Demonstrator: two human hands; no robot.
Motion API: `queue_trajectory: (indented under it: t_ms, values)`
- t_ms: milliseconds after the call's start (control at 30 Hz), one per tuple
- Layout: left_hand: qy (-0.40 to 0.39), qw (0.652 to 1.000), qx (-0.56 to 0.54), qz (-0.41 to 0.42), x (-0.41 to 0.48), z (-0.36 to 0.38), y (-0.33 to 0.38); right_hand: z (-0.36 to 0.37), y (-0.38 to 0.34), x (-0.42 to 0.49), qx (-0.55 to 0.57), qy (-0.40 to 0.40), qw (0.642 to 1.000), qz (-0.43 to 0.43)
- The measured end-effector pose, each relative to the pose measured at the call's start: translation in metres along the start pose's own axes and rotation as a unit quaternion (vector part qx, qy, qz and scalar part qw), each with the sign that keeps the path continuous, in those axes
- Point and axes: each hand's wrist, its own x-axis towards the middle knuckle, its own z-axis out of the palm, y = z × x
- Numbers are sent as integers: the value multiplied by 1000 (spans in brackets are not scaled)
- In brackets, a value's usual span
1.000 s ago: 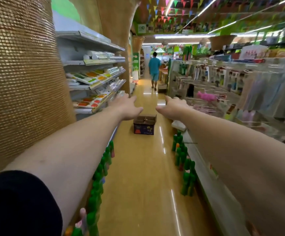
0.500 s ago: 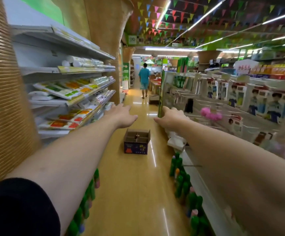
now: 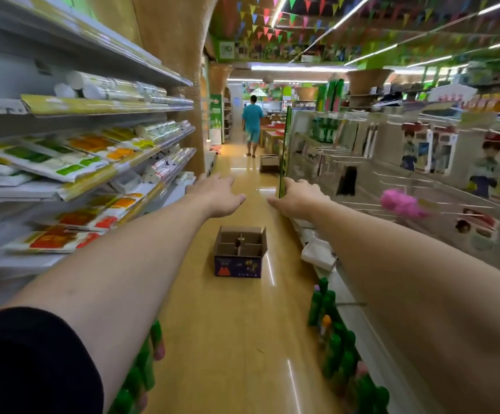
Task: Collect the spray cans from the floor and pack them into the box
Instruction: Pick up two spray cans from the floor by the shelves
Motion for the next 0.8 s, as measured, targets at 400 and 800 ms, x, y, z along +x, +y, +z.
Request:
queue_trajectory:
  t_ms: [400,800]
  values:
    - [3,999,-1,-39,278,52,-13,27,-4,304,9,2,1000,-29]
    - [-19,999,-8,-32,502,123,-62,95,-36,525,-12,-7,1000,-23]
